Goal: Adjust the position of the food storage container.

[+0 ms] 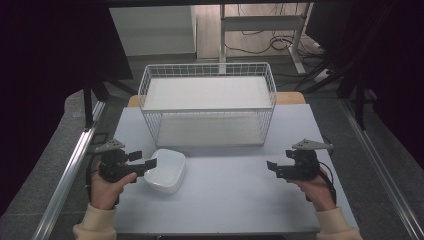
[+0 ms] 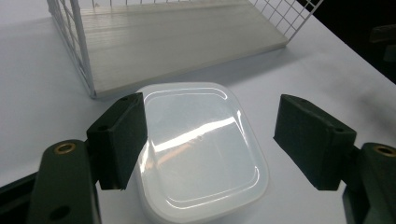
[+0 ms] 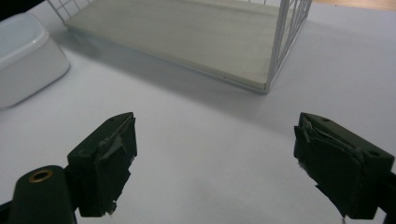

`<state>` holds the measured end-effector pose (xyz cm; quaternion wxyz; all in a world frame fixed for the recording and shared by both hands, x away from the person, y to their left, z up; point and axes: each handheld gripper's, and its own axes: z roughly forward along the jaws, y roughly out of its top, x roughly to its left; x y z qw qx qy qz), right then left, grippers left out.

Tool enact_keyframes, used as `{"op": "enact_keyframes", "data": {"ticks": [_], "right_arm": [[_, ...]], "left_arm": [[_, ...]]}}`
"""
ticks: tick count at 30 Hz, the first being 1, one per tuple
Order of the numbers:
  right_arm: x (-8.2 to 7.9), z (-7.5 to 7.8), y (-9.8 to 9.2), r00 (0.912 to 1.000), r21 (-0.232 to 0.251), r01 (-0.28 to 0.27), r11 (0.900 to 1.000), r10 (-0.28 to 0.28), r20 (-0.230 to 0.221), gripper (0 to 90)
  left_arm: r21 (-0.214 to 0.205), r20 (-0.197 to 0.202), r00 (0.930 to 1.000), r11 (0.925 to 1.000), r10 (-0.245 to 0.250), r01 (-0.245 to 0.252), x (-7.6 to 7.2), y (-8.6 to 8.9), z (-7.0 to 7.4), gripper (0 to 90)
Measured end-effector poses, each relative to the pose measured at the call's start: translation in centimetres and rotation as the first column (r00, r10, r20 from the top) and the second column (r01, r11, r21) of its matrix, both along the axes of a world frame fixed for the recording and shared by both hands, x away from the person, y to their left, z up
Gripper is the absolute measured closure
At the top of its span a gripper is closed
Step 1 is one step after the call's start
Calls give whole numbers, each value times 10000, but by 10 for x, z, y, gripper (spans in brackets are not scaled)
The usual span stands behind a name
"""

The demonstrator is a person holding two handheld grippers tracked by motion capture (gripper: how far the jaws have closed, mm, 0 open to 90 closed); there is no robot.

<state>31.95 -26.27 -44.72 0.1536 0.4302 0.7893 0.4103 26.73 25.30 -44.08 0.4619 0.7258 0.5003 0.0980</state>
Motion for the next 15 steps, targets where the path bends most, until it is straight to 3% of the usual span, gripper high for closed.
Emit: {"op": "enact_keyframes", "data": {"ticks": [15], "right_arm": [[-9, 5, 5, 9994, -340, 94, 9994, -105, -316, 156]], "left_arm": [[145, 91, 9998, 9998, -169, 168, -10, -5, 2, 250]]}}
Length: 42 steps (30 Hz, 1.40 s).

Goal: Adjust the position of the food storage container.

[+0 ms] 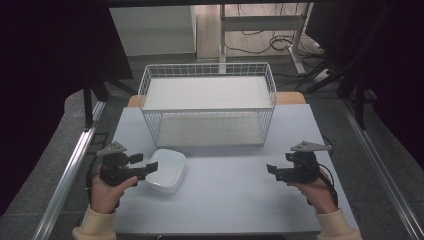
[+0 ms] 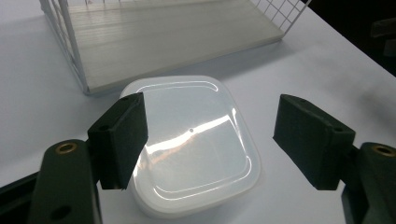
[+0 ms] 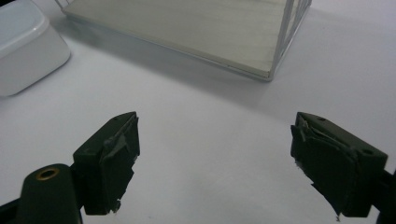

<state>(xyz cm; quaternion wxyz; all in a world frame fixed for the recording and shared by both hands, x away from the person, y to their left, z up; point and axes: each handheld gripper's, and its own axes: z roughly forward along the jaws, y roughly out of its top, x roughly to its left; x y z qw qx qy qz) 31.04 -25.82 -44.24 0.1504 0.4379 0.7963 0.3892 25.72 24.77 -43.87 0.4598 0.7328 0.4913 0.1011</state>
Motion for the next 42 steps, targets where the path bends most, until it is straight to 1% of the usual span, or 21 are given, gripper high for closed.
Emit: {"op": "enact_keyframes", "data": {"ticks": [6, 9, 10, 15, 17, 18, 19, 20, 21, 22, 23, 24, 25, 31, 32, 33, 36, 39, 40, 41, 42], "right_arm": [[-2, 2, -2, 10000, 101, 33, 9999, -33, -2, 165], [-1, 0, -4, 9999, 134, 27, 9999, -25, -98, 170], [-1, -1, -5, 9998, 138, 33, 9999, -30, -186, 177], [-1, -2, -7, 9998, 129, -13, 9999, 16, -202, 187], [-1, -2, -9, 9998, 162, 8, 9999, -5, -205, 193], [-2, -1, -10, 9998, 179, 20, 9998, -16, -215, 196], [-2, -1, -10, 9998, 179, 20, 9998, -16, -215, 196], [-2, 0, -11, 9997, 182, 41, 9998, -37, -259, 198], [-2, 0, -11, 9997, 182, 41, 9998, -37, -259, 198], [-2, 0, -11, 9997, 154, 53, 9999, -49, -241, 200], [-1, 0, -12, 9995, 137, 117, 9998, -113, -288, 204], [-1, 0, -12, 9995, 137, 117, 9998, -113, -288, 204], [-1, 0, -13, 9993, 144, 190, 9997, -185, -334, 208], [-1, -1, -12, 9991, 21, 258, 9997, -257, -339, 212], [-1, -1, -11, 9989, 21, 288, 9996, -287, -367, 214], [-1, -1, -11, 9989, 13, 292, 9996, -291, -366, 215], [-1, -2, -12, 9989, -29, 292, 9996, -293, -352, 215], [0, -3, -12, 9986, -32, 333, 9994, -334, -409, 216], [1, -5, -12, 9984, -73, 327, 9994, -330, -463, 216], [1, -5, -12, 9984, -73, 327, 9994, -330, -463, 216], [1, -6, -12, 9982, -99, 337, 9994, -341, -499, 216]], "left_arm": [[-40, 121, 9999, 10000, 50, -50, 0, 1, 5, 257], [-23, 83, 9999, 9999, 107, -107, 0, 2, 7, 258], [31, 116, 9999, 9999, 114, -114, -1, 2, 9, 258], [40, 47, 9995, 9995, 303, -303, 2, 6, 11, 266], [159, -63, 9994, 9993, 331, -330, 7, 7, 12, 275], [339, -141, 9992, 9988, 370, -365, 12, 6, 14, 280], [339, -141, 9992, 9988, 370, -365, 12, 6, 14, 285], [454, -194, 9991, 9983, 366, -357, 17, 7, 17, 292], [454, -194, 9991, 9983, 366, -357, 17, 7, 17, 299], [534, -253, 9988, 9978, 411, -397, 19, 8, 18, 299], [692, -412, 9981, 9967, 465, -435, 24, 9, 19, 312], [692, -412, 9981, 9967, 465, -435, 24, 9, 19, 324], [762, -506, 9975, 9961, 489, -449, 26, 10, 18, 335], [1076, -1059, 9914, 9921, 763, -648, 41, 19, 12, 387], [1200, -1244, 9880, 9898, 911, -761, 45, 22, 10, 397], [1200, -1244, 9880, 9898, 911, -761, 45, 22, 10, 405], [1418, -1534, 9828, 9865, 1031, -814, 49, 25, 5, 414], [1545, -1782, 9779, 9846, 1093, -819, 53, 26, -1, 426], [1616, -1864, 9759, 9834, 1131, -831, 54, 26, -4, 449], [1706, -1978, 9735, 9820, 1144, -808, 56, 27, -7, 449], [1823, -2087, 9707, 9799, 1188, -807, 58, 27, -10, 476]]}}
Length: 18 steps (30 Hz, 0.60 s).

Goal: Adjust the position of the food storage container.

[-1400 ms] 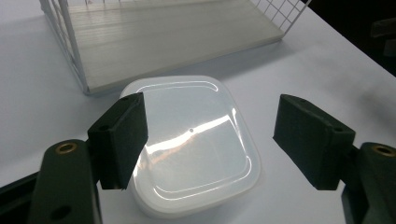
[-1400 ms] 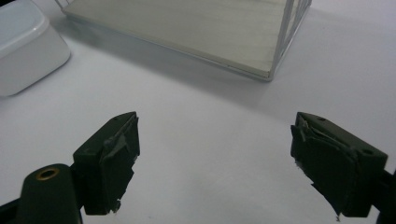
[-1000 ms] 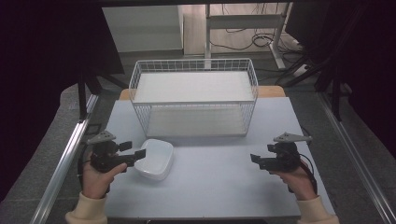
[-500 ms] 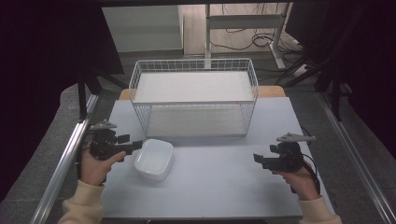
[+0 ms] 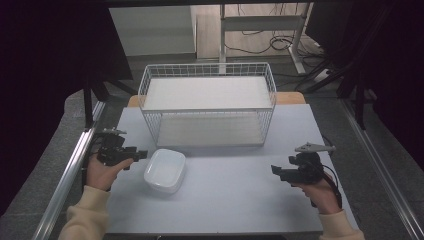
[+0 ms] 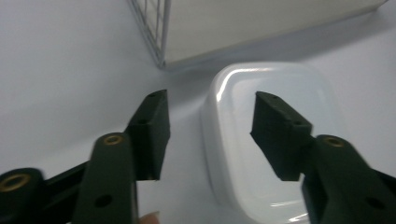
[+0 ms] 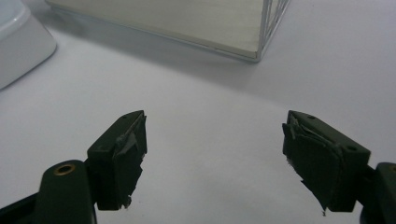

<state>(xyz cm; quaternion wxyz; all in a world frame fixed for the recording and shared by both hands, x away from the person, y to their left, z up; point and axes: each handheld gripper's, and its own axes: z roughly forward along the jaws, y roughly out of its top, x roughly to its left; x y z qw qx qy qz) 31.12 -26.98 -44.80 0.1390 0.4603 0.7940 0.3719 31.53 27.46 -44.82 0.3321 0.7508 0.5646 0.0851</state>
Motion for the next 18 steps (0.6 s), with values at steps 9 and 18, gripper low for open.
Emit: {"op": "enact_keyframes", "data": {"ticks": [9, 18], "right_arm": [[2, -4, 3, 10000, -287, 54, 9996, -55, -21, 217], [2, -6, 4, 10000, -395, 5, 9992, -7, -44, 217]], "left_arm": [[565, -882, 9960, 9983, 160, -110, 11, 1, -21, 854], [566, -1371, 9905, 9982, -120, 199, 13, -4, -35, 896]]}}
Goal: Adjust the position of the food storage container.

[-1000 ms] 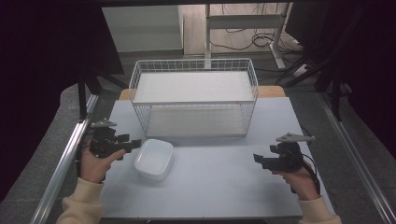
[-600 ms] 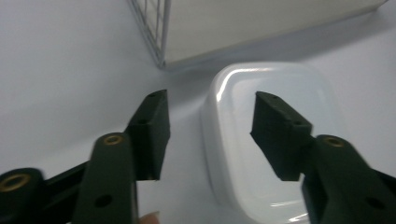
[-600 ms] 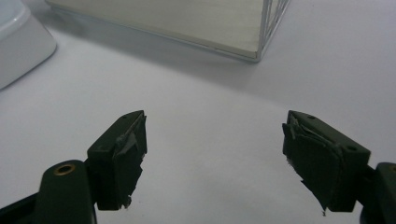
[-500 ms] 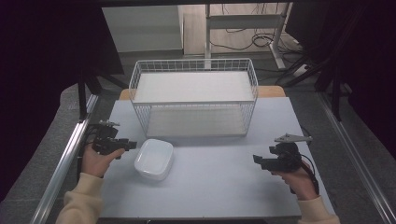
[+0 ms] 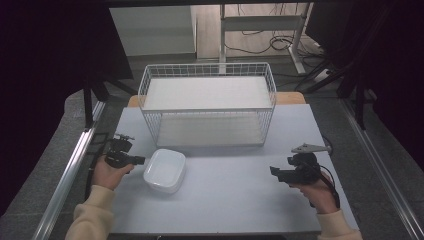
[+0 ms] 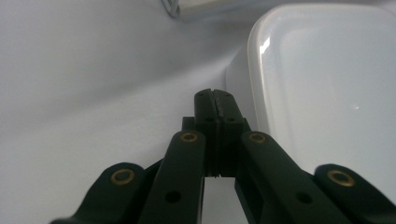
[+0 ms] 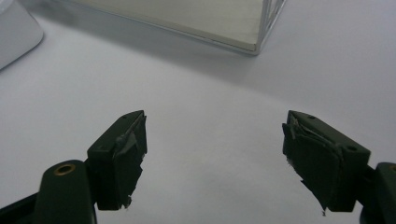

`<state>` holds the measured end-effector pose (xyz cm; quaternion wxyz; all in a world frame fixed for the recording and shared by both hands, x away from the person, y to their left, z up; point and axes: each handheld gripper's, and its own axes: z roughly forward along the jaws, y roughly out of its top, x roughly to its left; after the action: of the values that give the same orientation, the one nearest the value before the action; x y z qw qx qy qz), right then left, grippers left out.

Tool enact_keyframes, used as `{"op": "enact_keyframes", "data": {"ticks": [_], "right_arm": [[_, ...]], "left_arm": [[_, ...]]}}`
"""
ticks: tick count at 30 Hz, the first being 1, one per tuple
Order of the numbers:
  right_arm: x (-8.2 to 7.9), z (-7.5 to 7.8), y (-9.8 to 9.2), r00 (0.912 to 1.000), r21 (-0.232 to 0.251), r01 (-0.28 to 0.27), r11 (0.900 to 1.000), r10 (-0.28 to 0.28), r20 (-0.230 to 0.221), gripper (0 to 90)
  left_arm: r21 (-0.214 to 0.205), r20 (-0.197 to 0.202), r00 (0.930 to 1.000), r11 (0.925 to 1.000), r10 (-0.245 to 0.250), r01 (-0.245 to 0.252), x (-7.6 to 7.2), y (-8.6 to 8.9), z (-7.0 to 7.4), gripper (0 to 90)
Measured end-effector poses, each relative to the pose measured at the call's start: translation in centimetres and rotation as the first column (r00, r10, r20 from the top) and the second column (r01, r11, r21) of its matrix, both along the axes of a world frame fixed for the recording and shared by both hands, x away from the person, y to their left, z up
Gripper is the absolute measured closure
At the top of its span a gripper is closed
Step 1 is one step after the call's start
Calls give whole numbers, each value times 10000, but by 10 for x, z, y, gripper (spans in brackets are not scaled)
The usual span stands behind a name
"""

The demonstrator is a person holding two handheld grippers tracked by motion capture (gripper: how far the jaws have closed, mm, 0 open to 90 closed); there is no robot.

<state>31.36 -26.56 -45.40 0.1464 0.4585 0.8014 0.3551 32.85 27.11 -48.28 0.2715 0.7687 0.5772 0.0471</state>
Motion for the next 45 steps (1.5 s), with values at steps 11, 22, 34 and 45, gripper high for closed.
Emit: {"op": "enact_keyframes", "data": {"ticks": [11, 22, 34, 45], "right_arm": [[1, -2, 0, 9999, -142, 103, 9998, -104, -10, 216], [0, 1, -2, 9998, -108, 160, 9998, -159, 110, 216], [-1, 2, -2, 9998, -36, 129, 9999, -128, 164, 216], [-2, 4, 0, 9996, -108, 80, 9999, -77, 268, 215]], "left_arm": [[-351, -57, 9989, 9983, -473, 471, -1, -6, -5, 897], [-639, -59, 9961, 9941, -882, 877, -4, -15, -8, 898], [-990, -111, 9907, 9860, -1356, 1339, -9, -31, -10, 898], [-1134, -217, 9847, 9790, -1728, 1693, -12, -44, -14, 898]]}}
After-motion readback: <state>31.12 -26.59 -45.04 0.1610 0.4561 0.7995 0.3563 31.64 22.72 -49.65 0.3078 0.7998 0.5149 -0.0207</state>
